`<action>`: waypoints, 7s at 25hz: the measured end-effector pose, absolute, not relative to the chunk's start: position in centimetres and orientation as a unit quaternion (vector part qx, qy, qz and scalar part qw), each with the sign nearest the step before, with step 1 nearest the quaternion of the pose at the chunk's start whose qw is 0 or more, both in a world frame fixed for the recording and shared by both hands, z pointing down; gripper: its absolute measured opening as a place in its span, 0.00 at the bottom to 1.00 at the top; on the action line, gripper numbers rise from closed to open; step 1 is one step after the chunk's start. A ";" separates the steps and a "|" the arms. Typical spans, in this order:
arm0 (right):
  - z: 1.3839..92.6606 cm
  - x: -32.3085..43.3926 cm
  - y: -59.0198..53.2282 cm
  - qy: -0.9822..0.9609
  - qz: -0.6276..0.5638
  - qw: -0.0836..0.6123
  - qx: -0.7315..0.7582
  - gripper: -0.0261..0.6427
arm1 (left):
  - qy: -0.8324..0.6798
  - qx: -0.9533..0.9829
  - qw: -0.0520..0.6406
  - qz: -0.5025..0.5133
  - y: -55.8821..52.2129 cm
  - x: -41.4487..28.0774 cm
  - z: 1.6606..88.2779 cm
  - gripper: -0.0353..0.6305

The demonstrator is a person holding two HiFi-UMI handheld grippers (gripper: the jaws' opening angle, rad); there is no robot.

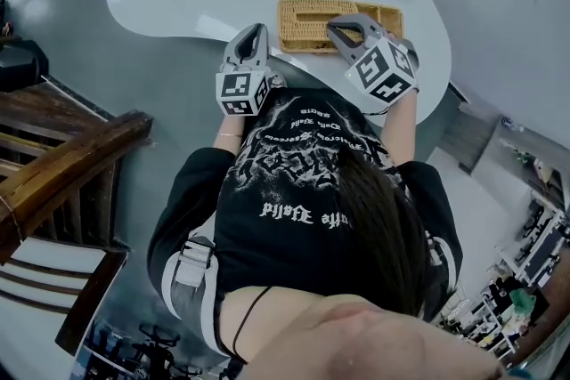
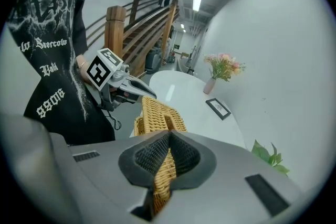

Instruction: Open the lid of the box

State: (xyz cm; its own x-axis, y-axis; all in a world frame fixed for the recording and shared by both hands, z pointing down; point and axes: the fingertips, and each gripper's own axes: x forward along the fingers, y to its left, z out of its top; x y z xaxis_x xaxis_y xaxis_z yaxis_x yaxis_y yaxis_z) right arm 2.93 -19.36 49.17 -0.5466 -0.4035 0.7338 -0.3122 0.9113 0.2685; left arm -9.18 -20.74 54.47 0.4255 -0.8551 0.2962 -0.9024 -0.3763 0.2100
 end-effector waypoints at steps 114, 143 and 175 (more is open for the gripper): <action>52.2 3.8 -41.2 -0.887 0.037 0.436 0.149 0.09 | -0.534 0.821 0.180 0.092 -24.5 -8.5 52.8 0.10; 59.8 3.8 -42.5 -0.854 0.126 0.490 0.122 0.09 | -0.539 0.810 0.208 0.100 -25.8 -8.6 54.5 0.10; 51.0 2.5 -44.7 -0.897 0.144 0.309 0.279 0.30 | -0.525 0.823 0.203 0.075 -26.6 -8.3 53.1 0.10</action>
State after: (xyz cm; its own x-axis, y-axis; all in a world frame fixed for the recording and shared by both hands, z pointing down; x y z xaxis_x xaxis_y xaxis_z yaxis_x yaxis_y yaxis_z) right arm 2.50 -44.65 51.04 -0.6527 -0.4123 0.6356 -0.5909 0.8021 -0.0865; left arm -8.26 -26.57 53.09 0.4380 -0.8336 0.3364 -0.8946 -0.3672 0.2548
